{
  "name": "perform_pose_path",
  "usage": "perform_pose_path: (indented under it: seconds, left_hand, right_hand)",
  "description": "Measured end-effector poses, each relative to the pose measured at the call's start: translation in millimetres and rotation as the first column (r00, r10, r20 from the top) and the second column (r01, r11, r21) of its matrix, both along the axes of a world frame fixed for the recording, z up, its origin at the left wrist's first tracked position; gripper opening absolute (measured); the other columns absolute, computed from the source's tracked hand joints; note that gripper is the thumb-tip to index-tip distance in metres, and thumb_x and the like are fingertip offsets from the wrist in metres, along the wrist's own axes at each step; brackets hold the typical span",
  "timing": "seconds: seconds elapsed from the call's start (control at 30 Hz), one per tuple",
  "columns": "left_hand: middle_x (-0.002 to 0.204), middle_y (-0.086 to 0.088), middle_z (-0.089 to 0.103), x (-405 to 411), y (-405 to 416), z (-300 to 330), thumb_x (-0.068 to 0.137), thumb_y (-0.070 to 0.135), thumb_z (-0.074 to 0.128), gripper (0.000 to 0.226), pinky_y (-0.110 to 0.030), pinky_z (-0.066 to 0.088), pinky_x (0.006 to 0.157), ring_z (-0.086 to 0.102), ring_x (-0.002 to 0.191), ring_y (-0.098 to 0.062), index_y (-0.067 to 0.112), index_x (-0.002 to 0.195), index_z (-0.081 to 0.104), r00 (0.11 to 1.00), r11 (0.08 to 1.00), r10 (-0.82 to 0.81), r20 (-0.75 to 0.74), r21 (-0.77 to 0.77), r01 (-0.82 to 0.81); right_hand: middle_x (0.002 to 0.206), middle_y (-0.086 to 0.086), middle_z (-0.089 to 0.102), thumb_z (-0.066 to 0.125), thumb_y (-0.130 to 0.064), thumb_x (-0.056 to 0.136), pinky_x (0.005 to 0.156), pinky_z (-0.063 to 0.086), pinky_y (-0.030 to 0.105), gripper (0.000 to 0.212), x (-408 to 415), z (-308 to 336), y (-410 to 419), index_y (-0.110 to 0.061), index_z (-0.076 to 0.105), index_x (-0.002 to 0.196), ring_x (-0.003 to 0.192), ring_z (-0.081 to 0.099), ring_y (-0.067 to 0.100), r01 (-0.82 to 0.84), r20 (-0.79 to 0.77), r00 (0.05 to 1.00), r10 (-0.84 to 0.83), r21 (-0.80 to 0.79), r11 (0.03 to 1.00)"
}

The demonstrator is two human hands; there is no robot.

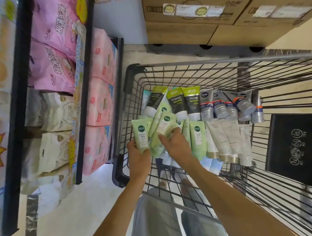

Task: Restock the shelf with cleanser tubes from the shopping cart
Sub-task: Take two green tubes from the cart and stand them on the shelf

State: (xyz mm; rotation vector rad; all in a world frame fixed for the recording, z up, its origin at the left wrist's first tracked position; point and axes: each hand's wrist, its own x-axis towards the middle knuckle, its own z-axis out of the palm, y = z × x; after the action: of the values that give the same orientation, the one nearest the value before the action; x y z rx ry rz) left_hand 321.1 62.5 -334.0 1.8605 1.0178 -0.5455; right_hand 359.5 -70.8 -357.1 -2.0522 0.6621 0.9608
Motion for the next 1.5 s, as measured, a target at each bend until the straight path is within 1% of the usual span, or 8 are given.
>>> perform_pose_path:
  seconds: [0.27, 0.37, 0.5, 0.63, 0.77, 0.87, 1.07, 1.5]
  left_hand:
    - [0.119, 0.0, 0.058, -3, 2, -6, 0.101, 0.007, 0.058, 0.04, -0.004, 0.048, 0.057, 0.06, 0.101, -0.02, 0.009, 0.136, 0.04, 0.999, 1.0, -0.021, 0.039, 0.011, 0.021]
    - [0.127, -0.003, 0.06, -7, 3, -8, 0.102, 0.01, 0.059, 0.04, -0.007, 0.051, 0.061, 0.062, 0.109, -0.021, 0.01, 0.137, 0.042, 0.998, 1.0, -0.028, 0.055, 0.01, 0.027]
    - [0.137, -0.008, 0.062, -11, 5, -12, 0.102, 0.013, 0.06, 0.041, -0.027, 0.057, 0.083, 0.062, 0.123, -0.027, 0.012, 0.14, 0.046, 0.998, 0.999, -0.04, 0.044, 0.019, 0.039]
    - [0.137, -0.007, 0.062, -13, 5, -9, 0.101, 0.014, 0.062, 0.04, -0.017, 0.049, 0.073, 0.063, 0.123, -0.027, 0.012, 0.139, 0.048, 0.999, 0.999, -0.035, 0.013, -0.016, 0.035]
    - [0.133, -0.006, 0.062, -13, 3, -4, 0.102, 0.015, 0.062, 0.04, -0.013, 0.045, 0.068, 0.062, 0.117, -0.023, 0.013, 0.14, 0.052, 0.997, 0.996, -0.081, 0.022, -0.046, 0.081]
    - [0.123, -0.002, 0.064, -12, -1, 5, 0.101, 0.016, 0.065, 0.036, -0.01, 0.043, 0.061, 0.061, 0.104, -0.015, 0.013, 0.136, 0.058, 0.989, 0.99, -0.137, 0.048, -0.03, 0.139]
    - [0.116, 0.0, 0.071, -16, -8, 45, 0.097, 0.017, 0.07, 0.028, -0.029, 0.056, 0.08, 0.07, 0.106, -0.021, 0.018, 0.124, 0.067, 0.978, 0.983, -0.14, 0.153, -0.099, 0.156]
    - [0.11, 0.002, 0.077, -43, -3, 191, 0.087, 0.006, 0.079, 0.037, -0.05, 0.059, 0.095, 0.074, 0.102, -0.017, 0.024, 0.117, 0.069, 0.931, 0.969, 0.096, 0.352, -0.248, -0.006]
  right_hand:
    - [0.141, 0.018, 0.045, 0.074, -0.051, 0.088, 0.101, 0.05, 0.052, 0.089, 19, -19, 33, -0.006, 0.024, 0.146, 0.126, 0.053, 0.045, 0.238, -0.094, 0.964, -0.248, -0.105, 0.966]
    - [0.13, 0.018, 0.053, 0.083, -0.048, 0.079, 0.09, 0.057, 0.057, 0.08, 15, -31, 28, -0.011, 0.032, 0.128, 0.113, 0.062, 0.045, 0.314, -0.1, 0.943, -0.318, -0.052, 0.948]
    - [0.11, 0.01, 0.065, 0.084, -0.037, 0.081, 0.08, 0.055, 0.036, 0.059, 7, -31, 12, -0.007, 0.047, 0.115, 0.101, 0.068, 0.03, 0.323, -0.048, 0.946, -0.321, 0.053, 0.945]
    - [0.093, 0.002, 0.064, 0.076, -0.024, 0.092, 0.084, 0.059, 0.043, 0.024, -5, -26, -9, -0.018, 0.054, 0.092, 0.086, 0.066, 0.021, 0.332, -0.112, 0.941, -0.319, 0.137, 0.933]
    - [0.106, 0.011, 0.069, 0.074, -0.018, 0.095, 0.07, 0.06, 0.031, 0.03, -24, -19, -33, -0.001, 0.063, 0.117, 0.095, 0.068, 0.026, 0.382, -0.137, 0.923, -0.36, 0.208, 0.9]
    - [0.086, 0.006, 0.068, 0.077, -0.025, 0.092, 0.069, 0.055, 0.036, 0.023, -36, -7, -47, -0.006, 0.067, 0.101, 0.082, 0.065, 0.025, 0.294, -0.043, 0.956, -0.291, 0.176, 0.94]
    - [0.093, 0.004, 0.072, 0.082, -0.033, 0.086, 0.087, 0.059, 0.055, 0.031, -48, 50, -68, -0.012, 0.07, 0.105, 0.091, 0.071, 0.03, 0.254, 0.082, 0.958, -0.273, 0.189, 0.949]
    - [0.1, -0.002, 0.071, 0.08, -0.028, 0.089, 0.083, 0.061, 0.048, 0.03, -73, 230, -74, -0.02, 0.063, 0.112, 0.088, 0.072, 0.017, 0.098, 0.362, 0.914, -0.183, 0.241, 0.966]
